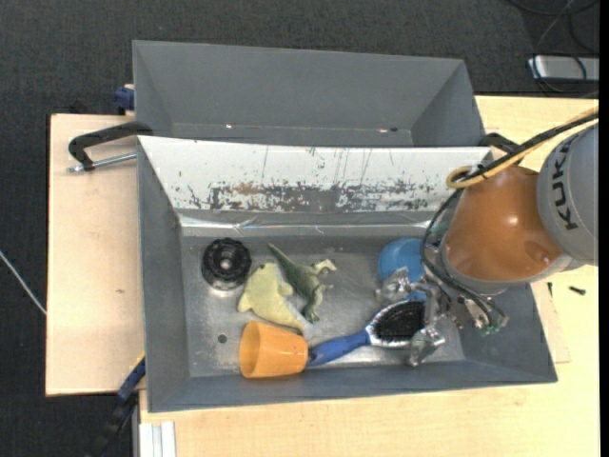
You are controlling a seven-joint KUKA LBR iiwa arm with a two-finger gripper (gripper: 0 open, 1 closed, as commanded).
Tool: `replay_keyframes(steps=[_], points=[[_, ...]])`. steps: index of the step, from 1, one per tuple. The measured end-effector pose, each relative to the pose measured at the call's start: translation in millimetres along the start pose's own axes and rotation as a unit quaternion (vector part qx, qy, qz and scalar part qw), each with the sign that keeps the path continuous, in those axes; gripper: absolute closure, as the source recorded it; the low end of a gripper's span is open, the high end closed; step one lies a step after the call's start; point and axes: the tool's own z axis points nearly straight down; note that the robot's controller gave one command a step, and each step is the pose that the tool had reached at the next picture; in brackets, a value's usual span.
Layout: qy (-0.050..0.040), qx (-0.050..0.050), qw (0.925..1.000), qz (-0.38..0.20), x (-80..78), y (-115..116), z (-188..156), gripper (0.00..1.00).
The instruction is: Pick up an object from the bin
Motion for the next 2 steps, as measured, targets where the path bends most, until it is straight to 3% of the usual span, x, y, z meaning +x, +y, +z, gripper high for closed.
replay_keyframes(steps=[1,2], points=[[-0.0030,0.000,0.9882,-0.153,-18.9,57,-31,0.00],[-0.0010,0.000,0.9950,-0.100,-8.0,29,-30,0.00]])
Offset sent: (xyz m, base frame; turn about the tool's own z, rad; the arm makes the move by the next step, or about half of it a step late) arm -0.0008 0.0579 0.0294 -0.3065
